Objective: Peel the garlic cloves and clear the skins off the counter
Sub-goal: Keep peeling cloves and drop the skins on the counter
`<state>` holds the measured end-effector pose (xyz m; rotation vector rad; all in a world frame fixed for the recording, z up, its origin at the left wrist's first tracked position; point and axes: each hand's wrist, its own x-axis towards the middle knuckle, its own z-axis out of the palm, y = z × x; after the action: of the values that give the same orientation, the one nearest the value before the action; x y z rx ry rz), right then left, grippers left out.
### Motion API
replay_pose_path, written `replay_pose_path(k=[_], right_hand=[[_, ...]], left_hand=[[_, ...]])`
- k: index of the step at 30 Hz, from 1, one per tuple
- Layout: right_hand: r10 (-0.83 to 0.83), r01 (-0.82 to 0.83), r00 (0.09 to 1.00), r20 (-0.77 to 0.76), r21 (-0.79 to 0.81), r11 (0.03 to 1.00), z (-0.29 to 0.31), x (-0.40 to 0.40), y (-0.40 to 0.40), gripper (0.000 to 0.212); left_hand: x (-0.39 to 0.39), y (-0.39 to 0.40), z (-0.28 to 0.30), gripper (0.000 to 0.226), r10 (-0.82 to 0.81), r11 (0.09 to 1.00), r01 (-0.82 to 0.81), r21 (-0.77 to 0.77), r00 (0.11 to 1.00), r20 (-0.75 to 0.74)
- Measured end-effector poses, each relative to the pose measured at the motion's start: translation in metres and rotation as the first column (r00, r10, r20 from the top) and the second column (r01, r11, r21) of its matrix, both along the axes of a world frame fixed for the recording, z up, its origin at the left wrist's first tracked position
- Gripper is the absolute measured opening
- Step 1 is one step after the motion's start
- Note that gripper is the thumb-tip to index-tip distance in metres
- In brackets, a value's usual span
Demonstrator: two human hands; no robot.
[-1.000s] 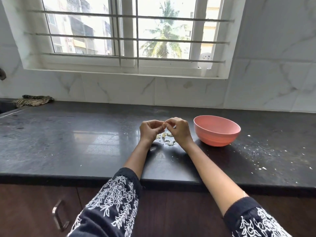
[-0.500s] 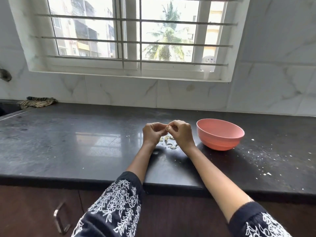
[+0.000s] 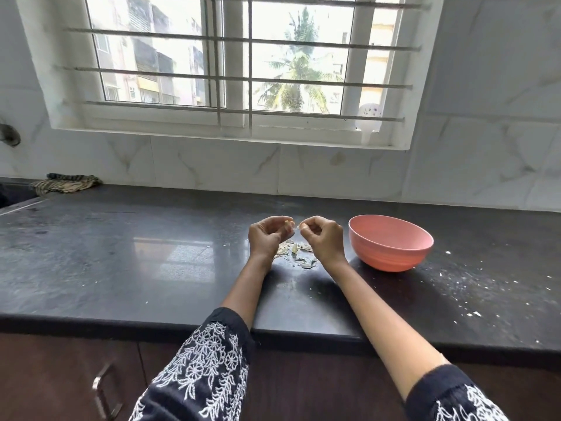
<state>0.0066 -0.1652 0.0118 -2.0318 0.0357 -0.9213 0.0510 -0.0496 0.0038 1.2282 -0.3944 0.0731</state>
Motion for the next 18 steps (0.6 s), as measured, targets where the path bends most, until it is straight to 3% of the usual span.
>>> replay_pose_path(k=[6, 13, 17, 18], right_hand=[[-0.015, 0.013, 0.998, 0.055, 0.031, 0.999, 0.0013, -0.0008, -0.0014, 0.013], [-0.052, 0.056, 0.995, 0.083, -0.045, 0.997, -0.0021, 0.0037, -0.0024, 0.039], [-0.094, 0.096, 0.995, 0.026, -0.122, 0.988, -0.0039, 0.0028, -0.0059, 0.008], [-0.101, 0.105, 0.994, 0.035, -0.135, 0.985, -0.0027, 0.0004, -0.0042, 0.009]], left_hand=[[-0.0010, -0.0001, 0.0015, 0.018, -0.016, 0.998, 0.013, -0.054, 0.998, -0.055], [-0.0037, -0.0003, 0.0048, 0.016, -0.057, 0.995, 0.049, -0.082, 0.994, -0.090], [-0.0053, 0.0006, 0.0042, 0.011, -0.070, 0.992, 0.059, -0.110, 0.992, -0.101], [-0.0056, 0.0008, 0.0041, 0.010, -0.075, 0.991, 0.062, -0.117, 0.992, -0.104]])
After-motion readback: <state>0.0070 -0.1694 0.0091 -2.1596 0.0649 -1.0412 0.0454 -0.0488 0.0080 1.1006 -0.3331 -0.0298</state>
